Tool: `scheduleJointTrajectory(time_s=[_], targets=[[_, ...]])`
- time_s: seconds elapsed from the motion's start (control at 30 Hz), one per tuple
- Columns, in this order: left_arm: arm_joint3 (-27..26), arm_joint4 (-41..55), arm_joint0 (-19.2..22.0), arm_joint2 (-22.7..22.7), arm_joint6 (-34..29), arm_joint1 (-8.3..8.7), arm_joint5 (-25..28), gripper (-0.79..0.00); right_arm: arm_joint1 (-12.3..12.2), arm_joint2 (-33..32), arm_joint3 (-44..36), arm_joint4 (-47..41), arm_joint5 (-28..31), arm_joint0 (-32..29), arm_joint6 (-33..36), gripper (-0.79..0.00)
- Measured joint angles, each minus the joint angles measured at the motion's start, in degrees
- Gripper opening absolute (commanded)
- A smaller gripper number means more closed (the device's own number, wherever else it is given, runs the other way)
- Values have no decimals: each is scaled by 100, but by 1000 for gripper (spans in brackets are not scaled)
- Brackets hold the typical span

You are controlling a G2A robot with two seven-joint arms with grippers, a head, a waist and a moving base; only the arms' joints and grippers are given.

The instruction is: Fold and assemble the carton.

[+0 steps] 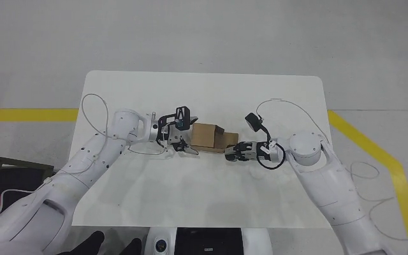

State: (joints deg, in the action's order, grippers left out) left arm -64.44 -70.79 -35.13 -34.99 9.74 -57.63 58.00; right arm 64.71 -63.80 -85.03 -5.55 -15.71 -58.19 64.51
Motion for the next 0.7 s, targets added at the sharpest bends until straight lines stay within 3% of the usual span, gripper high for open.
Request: scheduleJointTrajectory(time_s=[0.7], targets=[[-109,125,41,152,-137,28,0,0,275,860,999,-373,286,950,-233,-785]])
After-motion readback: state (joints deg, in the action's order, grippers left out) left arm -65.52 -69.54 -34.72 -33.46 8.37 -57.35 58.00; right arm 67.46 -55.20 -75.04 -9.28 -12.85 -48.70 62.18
